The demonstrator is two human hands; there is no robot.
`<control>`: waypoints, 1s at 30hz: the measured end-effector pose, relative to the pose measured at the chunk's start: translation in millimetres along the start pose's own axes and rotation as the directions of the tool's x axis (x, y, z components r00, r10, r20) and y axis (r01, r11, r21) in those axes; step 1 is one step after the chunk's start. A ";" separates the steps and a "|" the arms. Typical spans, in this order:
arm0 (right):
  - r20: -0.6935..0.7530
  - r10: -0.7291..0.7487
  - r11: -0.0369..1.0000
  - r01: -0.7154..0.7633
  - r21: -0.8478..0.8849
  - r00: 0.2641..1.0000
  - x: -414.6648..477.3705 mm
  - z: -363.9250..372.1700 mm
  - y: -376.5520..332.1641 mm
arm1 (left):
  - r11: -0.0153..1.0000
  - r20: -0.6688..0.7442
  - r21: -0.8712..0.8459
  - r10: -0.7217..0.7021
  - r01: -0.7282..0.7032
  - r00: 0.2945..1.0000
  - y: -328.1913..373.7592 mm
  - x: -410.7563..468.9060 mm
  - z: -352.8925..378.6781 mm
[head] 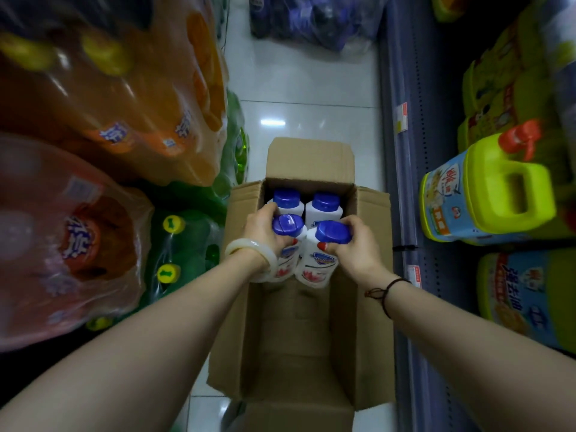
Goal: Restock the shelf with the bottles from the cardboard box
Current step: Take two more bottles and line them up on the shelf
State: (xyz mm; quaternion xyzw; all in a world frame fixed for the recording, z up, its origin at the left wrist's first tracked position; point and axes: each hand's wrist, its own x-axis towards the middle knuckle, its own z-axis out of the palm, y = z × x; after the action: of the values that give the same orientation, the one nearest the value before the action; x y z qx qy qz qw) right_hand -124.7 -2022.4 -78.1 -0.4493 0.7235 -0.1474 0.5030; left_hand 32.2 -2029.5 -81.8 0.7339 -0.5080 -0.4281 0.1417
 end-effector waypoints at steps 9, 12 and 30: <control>0.032 -0.037 0.995 0.034 0.096 0.999 -45.9 -65.5 -60.7 | 0.997 0.042 -0.078 0.005 -0.002 0.999 71.3 -40.0 -72.0; 0.052 -0.080 0.992 0.074 0.099 0.995 -65.1 -89.9 -86.3 | 0.997 0.097 -0.071 0.046 -0.039 0.994 102.1 -54.9 -100.4; -0.067 -0.351 0.919 0.358 0.164 0.934 -226.4 -254.6 -272.9 | 0.960 0.108 -0.128 0.261 -0.247 0.959 314.8 -192.5 -278.4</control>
State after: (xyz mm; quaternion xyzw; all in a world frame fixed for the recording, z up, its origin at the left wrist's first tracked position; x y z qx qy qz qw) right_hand -186.3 -2053.3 352.9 -0.5244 0.6237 -0.3066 0.4919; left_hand 28.0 -2065.4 379.1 0.6253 -0.5808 -0.4791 0.2054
